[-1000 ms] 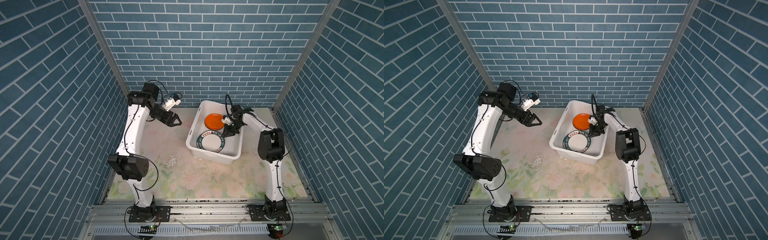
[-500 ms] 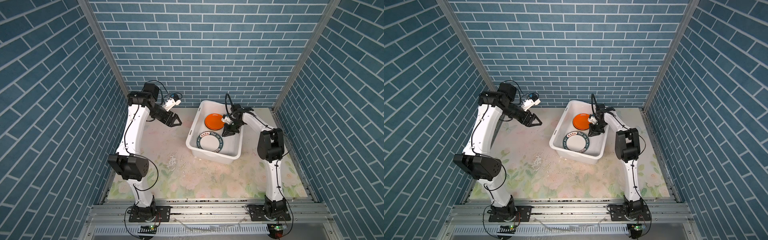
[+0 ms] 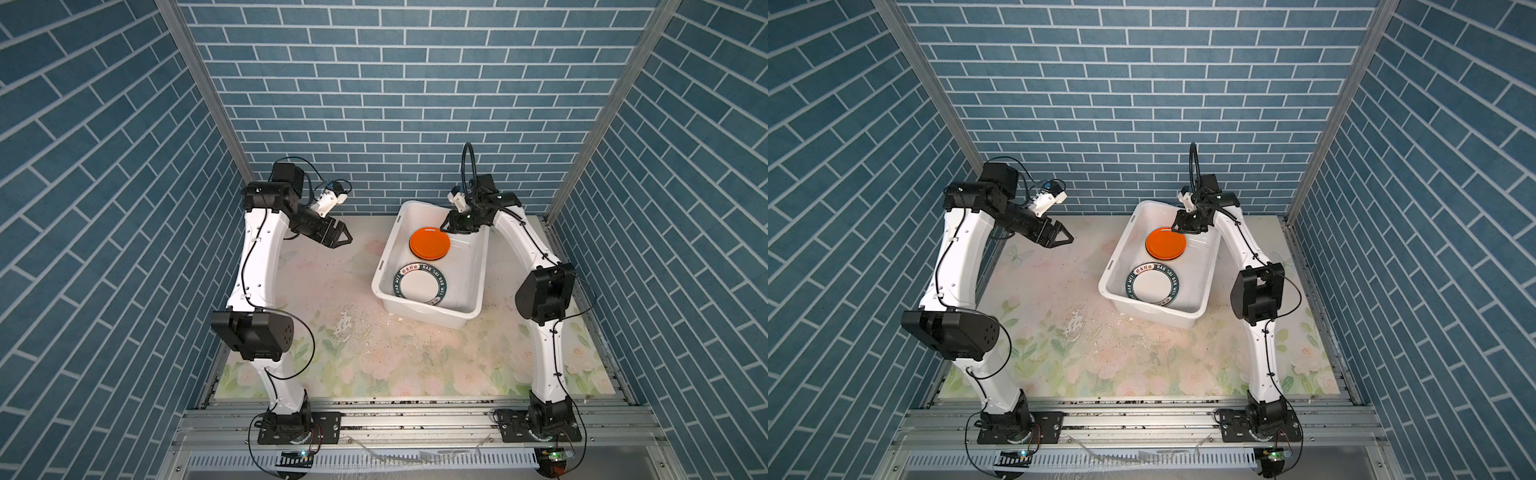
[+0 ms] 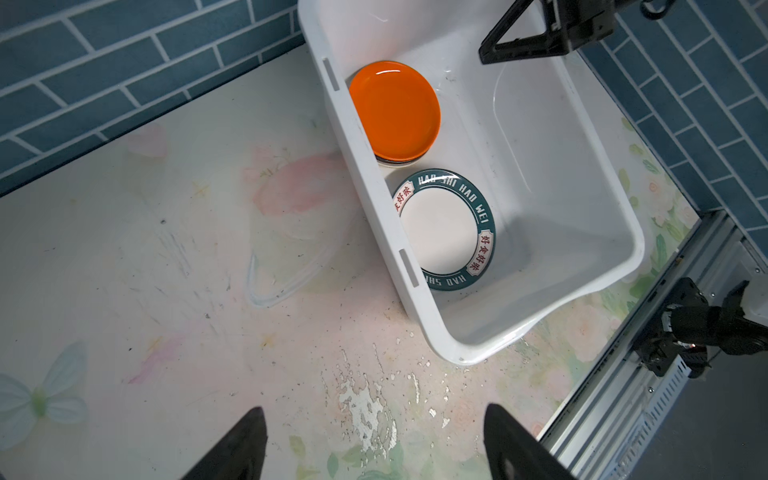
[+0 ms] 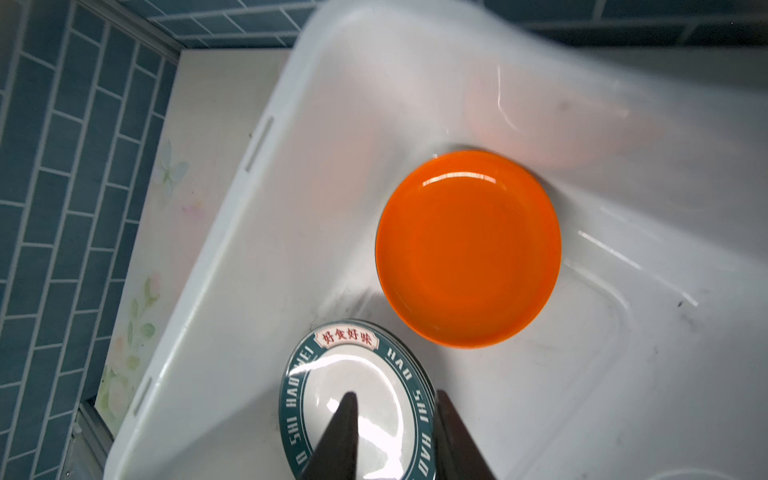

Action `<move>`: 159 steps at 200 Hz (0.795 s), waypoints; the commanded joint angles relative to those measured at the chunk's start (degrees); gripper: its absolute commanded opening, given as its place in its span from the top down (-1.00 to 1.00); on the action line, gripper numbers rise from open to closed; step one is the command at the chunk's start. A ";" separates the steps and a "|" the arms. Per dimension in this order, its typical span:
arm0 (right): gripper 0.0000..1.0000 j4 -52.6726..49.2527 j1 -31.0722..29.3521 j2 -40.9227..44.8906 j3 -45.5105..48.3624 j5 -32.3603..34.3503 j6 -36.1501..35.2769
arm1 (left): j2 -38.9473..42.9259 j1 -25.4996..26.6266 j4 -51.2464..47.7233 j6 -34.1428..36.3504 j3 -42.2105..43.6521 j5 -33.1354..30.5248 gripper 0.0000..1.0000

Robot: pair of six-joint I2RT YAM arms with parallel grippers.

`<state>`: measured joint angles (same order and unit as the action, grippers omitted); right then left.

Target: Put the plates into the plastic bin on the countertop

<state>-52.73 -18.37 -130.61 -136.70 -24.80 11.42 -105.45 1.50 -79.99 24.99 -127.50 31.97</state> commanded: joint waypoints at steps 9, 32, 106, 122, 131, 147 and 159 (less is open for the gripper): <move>0.12 6.24 1.47 5.44 -1.43 2.67 4.35 | 4.46 -1.49 10.09 -4.18 6.58 -3.40 -0.77; -0.04 10.06 3.59 10.36 2.80 1.68 6.70 | 7.78 -1.97 16.85 -6.98 12.26 -5.14 -0.81; -0.98 48.07 9.50 39.46 51.41 11.62 11.35 | 20.77 -4.96 43.61 -18.76 37.70 -8.46 -0.99; -0.98 52.89 11.35 44.21 59.48 14.75 12.49 | 22.60 -5.35 48.85 -21.09 42.40 -9.42 -0.99; -0.98 52.97 12.11 46.04 62.57 17.22 12.33 | 23.44 -5.53 51.34 -22.37 44.68 -10.18 -0.99; -0.98 51.14 13.86 48.54 66.55 20.55 11.65 | 24.71 -5.86 55.78 -24.53 49.15 -11.47 -0.99; -0.98 50.40 15.07 50.42 69.34 22.93 10.54 | 25.66 -5.98 59.95 -25.32 53.29 -12.97 -0.99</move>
<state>-6.31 -5.41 -83.85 -71.29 -9.61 22.26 -81.93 -3.86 -31.31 4.05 -79.66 22.17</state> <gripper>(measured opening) 0.989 0.995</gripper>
